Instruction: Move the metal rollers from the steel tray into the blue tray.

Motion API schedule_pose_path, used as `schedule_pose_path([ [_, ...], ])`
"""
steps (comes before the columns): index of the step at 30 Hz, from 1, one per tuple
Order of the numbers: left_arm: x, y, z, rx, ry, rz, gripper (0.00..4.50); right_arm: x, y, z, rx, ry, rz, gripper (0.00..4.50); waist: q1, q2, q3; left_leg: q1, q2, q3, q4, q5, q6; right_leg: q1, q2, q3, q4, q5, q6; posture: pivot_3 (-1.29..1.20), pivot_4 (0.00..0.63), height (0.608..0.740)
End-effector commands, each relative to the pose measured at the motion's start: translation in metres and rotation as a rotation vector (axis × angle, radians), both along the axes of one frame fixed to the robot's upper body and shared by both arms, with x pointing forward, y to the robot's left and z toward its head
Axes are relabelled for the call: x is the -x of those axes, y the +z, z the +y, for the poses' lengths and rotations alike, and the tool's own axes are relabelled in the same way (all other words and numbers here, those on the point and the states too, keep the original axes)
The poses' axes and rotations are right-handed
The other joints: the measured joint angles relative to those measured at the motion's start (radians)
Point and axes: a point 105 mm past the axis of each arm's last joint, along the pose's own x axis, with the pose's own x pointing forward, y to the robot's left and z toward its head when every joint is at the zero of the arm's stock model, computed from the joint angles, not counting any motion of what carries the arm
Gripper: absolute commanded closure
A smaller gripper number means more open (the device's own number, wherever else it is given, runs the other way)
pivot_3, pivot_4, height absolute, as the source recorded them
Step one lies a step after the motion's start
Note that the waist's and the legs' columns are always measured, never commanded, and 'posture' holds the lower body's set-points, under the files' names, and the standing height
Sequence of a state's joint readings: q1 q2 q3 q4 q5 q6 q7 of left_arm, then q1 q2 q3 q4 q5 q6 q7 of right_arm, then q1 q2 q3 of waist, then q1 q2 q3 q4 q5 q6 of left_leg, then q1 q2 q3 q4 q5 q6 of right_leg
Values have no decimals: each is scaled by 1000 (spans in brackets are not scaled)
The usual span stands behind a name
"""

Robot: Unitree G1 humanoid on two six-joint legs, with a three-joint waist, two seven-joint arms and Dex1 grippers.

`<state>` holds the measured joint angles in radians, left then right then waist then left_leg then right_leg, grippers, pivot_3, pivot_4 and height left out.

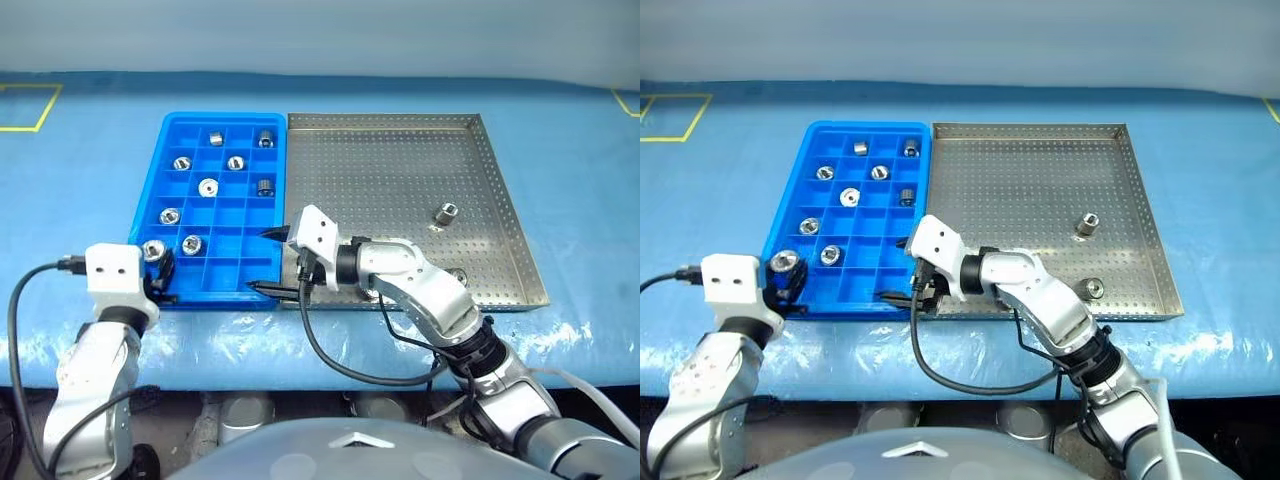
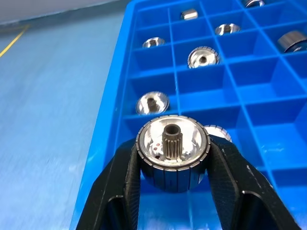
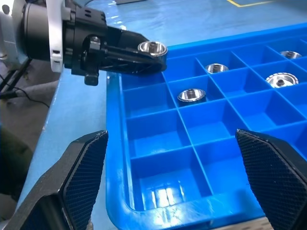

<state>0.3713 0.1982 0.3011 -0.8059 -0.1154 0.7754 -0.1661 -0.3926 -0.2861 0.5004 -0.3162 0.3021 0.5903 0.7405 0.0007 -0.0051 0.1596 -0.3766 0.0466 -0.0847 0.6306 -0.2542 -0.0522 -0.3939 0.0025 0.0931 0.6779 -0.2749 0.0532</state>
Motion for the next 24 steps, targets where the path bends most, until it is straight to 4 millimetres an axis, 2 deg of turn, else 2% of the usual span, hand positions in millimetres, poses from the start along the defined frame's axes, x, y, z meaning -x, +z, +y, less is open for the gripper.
schedule_pose_path([
  [1, 2, 11, 2, -24, 32, -49, 2823, 3, 11, 5, -36, 38, -40, 0, 7, 0, 0, 0, 0, 0, 0, 0, 0, 0, 0, 0, 0, 0, 0, 183, 150, 740],
  [4, 2, -1, 5, 4, 68, -13, 2823, 6, 11, 5, -40, 42, -38, 0, 12, 0, 0, 0, 0, -1, 0, 0, 0, 0, 1, -1, 1, 0, 0, 167, 150, 740],
  [8, -7, 1, -4, 46, 24, -34, 1488, 4, 11, -2, -38, 1, -42, 0, 11, 0, 0, 0, 1, -1, -1, 0, 0, 0, 1, -1, 0, 0, -1, 121, 150, 740],
  [12, -26, 23, -26, 95, -103, -152, 155, 0, 14, -17, -27, -78, -57, 0, 9, 0, 0, 0, 0, -1, -1, 1, -1, 0, 1, -1, 0, 0, -1, 68, 150, 740],
  [13, -31, 29, -34, 104, -152, -181, 34, -2, 15, -22, -19, -103, -64, 0, 6, 0, 0, 0, 0, -1, -1, 1, -1, 0, 1, -1, 0, 0, -1, 54, 150, 740],
  [19, -56, 52, -82, 160, -428, -286, 34, -13, 20, -56, 27, -286, -86, 0, -28, 1, -1, -1, 0, -1, -1, 1, -2, 0, 0, -1, 0, 0, -1, -28, 150, 740],
  [22, -68, 55, -109, 168, -588, -280, 34, -11, 19, -71, 28, -358, -69, 0, -45, 1, -1, -1, 0, -1, -1, 1, -2, 0, 1, 0, 0, 0, -1, -63, 150, 740],
  [24, -69, 55, -125, 172, -700, -271, 34, -8, 15, -79, 50, -389, -48, 0, -62, 1, -1, -1, 0, -1, -1, 1, -2, -1, 1, 0, 0, 0, -1, -108, 150, 740],
])
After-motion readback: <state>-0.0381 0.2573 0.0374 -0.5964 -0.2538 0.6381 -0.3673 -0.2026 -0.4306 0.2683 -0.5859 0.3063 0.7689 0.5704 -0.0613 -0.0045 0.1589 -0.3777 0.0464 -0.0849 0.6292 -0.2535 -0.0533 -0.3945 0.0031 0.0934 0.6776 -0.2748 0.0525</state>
